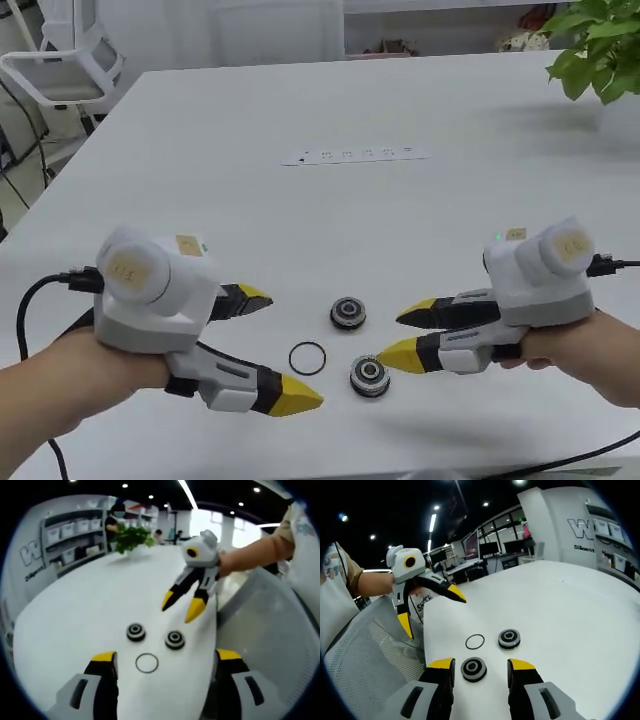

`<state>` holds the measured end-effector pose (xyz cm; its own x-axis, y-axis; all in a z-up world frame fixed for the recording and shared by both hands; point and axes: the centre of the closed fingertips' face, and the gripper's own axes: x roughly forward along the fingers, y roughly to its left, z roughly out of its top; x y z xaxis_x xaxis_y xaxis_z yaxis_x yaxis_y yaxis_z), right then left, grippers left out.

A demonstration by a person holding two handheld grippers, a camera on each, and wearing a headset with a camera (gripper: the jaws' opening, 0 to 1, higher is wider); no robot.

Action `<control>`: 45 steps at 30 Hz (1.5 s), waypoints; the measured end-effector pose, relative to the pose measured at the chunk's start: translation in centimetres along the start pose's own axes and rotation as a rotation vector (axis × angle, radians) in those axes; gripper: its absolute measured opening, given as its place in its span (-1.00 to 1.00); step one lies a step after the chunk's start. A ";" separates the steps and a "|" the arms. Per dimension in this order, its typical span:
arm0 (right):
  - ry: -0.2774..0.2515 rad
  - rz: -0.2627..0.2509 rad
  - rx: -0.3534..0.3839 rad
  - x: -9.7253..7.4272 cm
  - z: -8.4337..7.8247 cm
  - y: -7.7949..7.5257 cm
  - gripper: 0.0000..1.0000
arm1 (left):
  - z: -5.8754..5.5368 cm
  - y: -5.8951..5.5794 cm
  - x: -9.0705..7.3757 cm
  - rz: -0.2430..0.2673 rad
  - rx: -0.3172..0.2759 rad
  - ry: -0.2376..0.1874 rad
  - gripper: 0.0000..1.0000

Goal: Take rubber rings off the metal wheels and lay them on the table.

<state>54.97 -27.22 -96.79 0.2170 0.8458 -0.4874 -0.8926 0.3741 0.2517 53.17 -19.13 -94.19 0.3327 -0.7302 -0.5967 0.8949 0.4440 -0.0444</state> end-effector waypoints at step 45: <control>0.038 0.005 -0.105 2.7 -4.6 0.7 -0.71 | -0.8 -1.9 7.1 -0.112 -0.010 0.054 -0.17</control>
<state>53.09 -26.38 -101.80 0.1989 0.8316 -0.5186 -0.9305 0.3264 0.1664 53.64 -24.74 -99.02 0.2139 -0.7466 -0.6300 0.9225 0.3665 -0.1212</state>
